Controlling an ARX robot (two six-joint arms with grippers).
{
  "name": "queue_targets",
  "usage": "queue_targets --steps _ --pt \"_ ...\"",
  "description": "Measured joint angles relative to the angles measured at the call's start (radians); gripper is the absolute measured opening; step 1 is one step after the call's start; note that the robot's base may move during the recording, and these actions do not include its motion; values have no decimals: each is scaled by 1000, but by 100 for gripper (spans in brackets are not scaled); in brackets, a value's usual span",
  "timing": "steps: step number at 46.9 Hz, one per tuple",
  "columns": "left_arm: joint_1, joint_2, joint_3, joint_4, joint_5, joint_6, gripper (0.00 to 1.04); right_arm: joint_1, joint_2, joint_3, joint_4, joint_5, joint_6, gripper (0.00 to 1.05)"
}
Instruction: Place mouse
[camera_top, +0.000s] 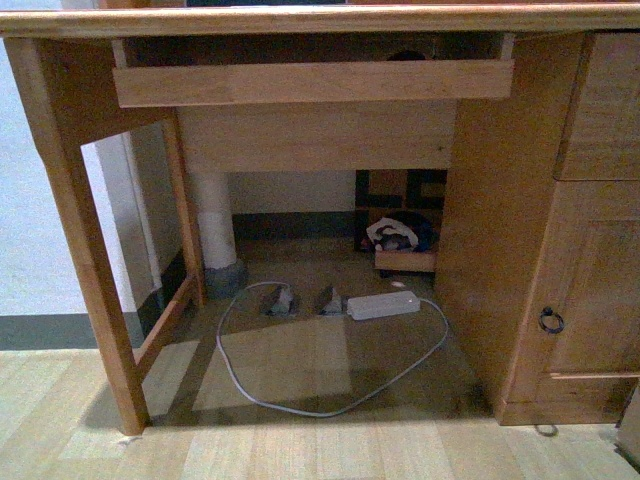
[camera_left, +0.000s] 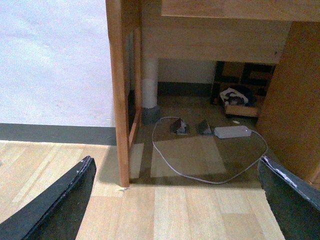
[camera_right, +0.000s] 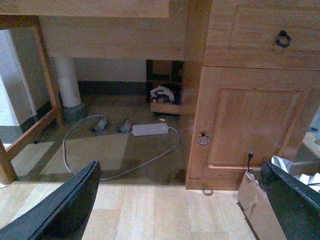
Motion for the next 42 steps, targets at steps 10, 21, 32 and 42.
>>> queue_targets --steps 10,21,32,42 --pt "0 0 0 0 0 0 98 0 0 0 0 0 0 98" --pt "0 0 0 0 0 0 98 0 0 0 0 0 0 98" --pt "0 0 0 0 0 0 98 0 0 0 0 0 0 98" --pt "0 0 0 -1 0 0 98 0 0 0 0 0 0 98"
